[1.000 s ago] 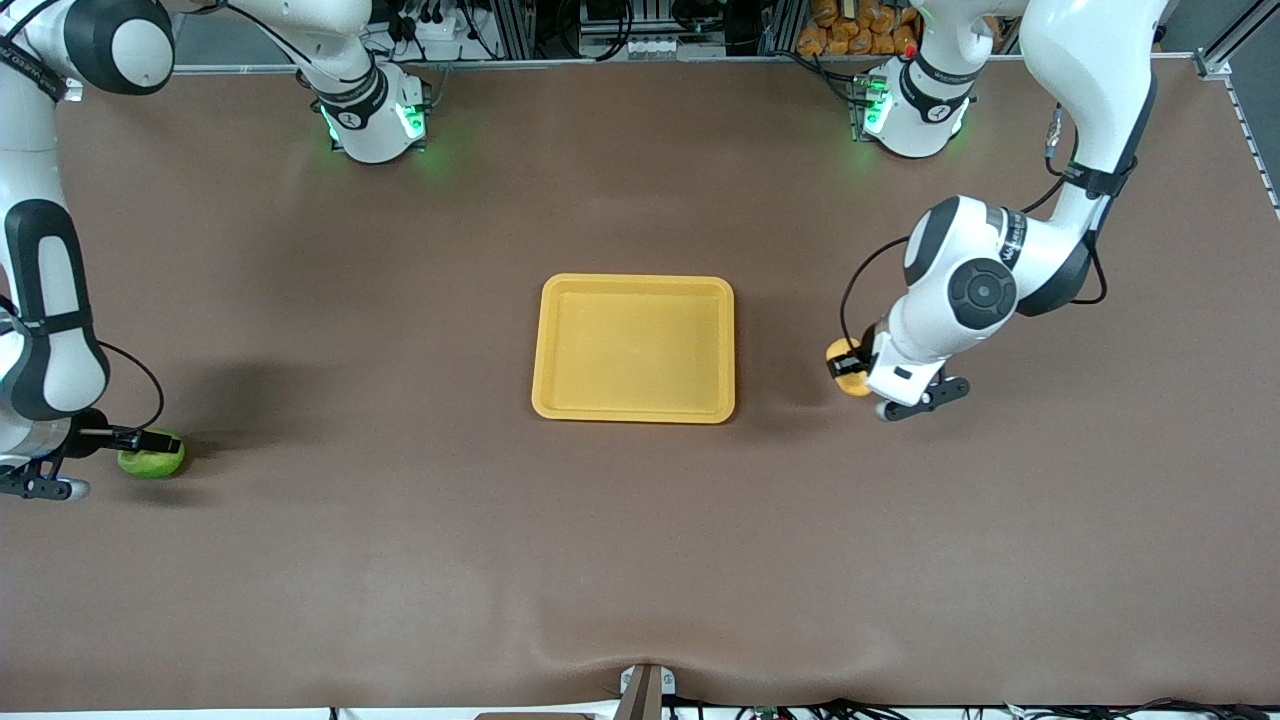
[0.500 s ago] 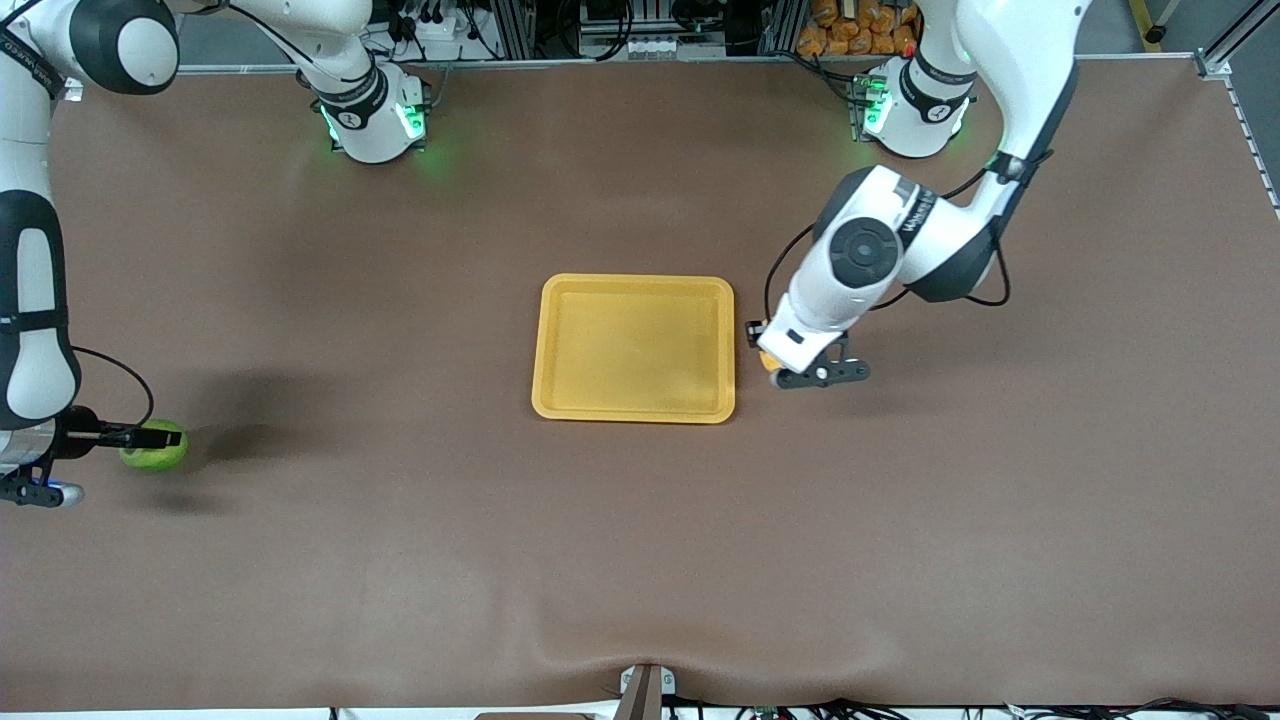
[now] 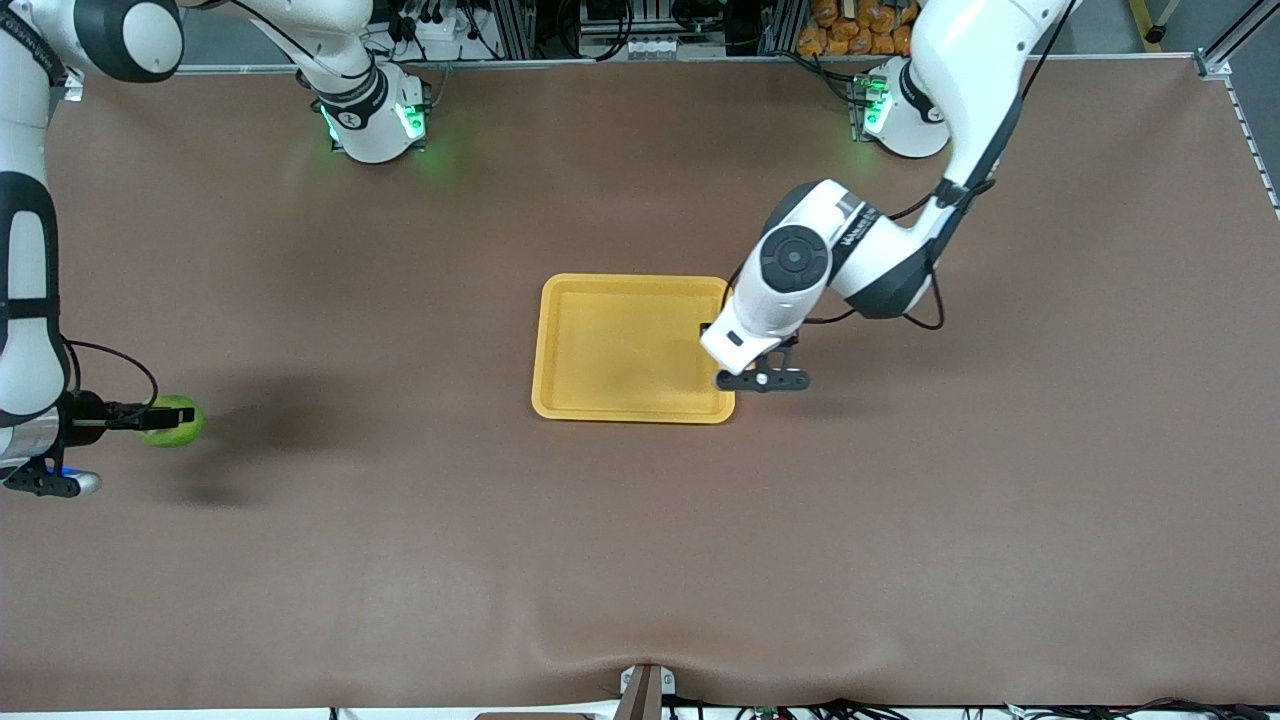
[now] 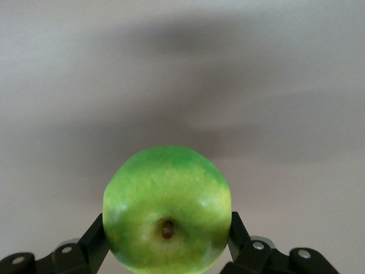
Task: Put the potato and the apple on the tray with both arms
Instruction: 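Carry the potato with the left gripper over the yellow tray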
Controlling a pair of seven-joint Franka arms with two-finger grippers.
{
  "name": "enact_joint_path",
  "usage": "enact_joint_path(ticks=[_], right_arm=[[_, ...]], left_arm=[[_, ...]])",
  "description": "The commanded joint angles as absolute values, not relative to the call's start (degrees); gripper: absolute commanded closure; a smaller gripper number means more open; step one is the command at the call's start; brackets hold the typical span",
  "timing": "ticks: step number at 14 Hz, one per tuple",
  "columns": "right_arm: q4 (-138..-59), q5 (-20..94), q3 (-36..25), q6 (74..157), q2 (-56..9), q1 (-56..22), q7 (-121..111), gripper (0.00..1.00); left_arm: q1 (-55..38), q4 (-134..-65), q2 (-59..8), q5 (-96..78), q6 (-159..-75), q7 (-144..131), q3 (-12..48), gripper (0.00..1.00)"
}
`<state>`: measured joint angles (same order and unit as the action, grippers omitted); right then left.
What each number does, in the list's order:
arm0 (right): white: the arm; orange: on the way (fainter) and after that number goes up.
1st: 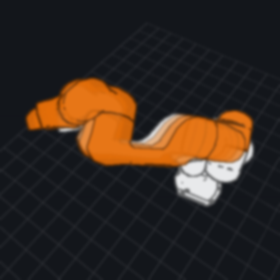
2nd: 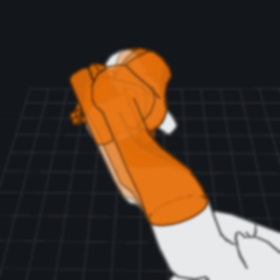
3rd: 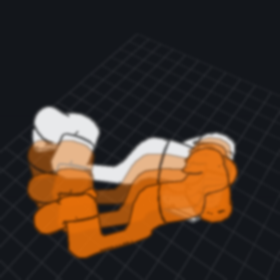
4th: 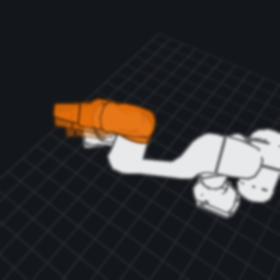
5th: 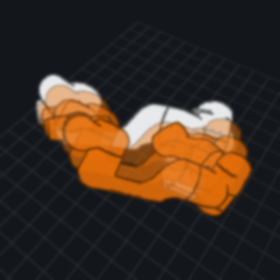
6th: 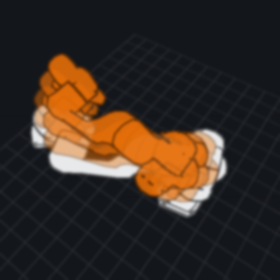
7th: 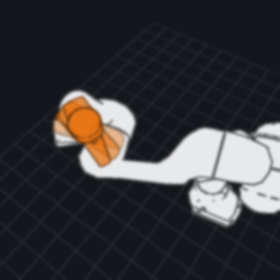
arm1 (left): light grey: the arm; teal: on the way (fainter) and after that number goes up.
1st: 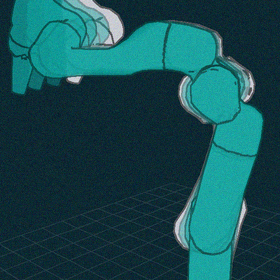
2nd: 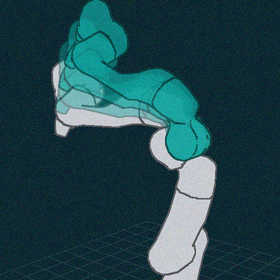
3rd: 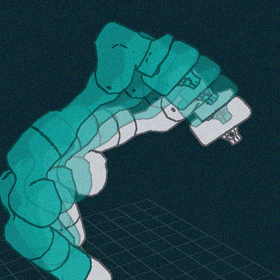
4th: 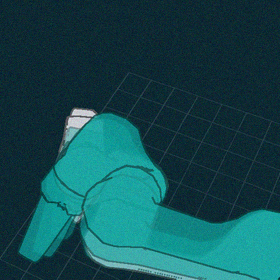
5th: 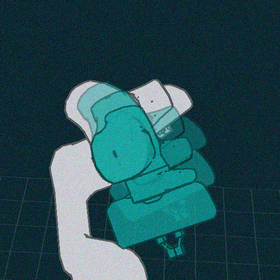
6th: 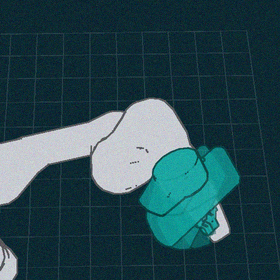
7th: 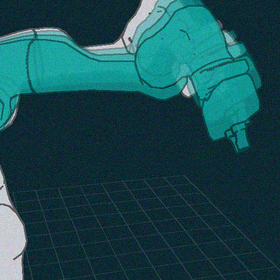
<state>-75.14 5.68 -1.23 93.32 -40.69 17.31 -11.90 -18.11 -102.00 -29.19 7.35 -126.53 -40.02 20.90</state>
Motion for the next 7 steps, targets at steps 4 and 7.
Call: enact_joint_path(ticks=[4,7], right_arm=[[-76.64,4.39,-1.41,87.1,-32.79,11.26,-3.69,1.0],[-78.21,4.48,-1.5,85.78,-30.33,8.53,0.76,1.0]], left_arm=[[-21.79,-97.12,-34.53,9.58,-125.16,-43.07,20.39,0.95],[-22.5,-96.68,-35.86,10.02,-125.24,-43.33,20.21,0.92]])
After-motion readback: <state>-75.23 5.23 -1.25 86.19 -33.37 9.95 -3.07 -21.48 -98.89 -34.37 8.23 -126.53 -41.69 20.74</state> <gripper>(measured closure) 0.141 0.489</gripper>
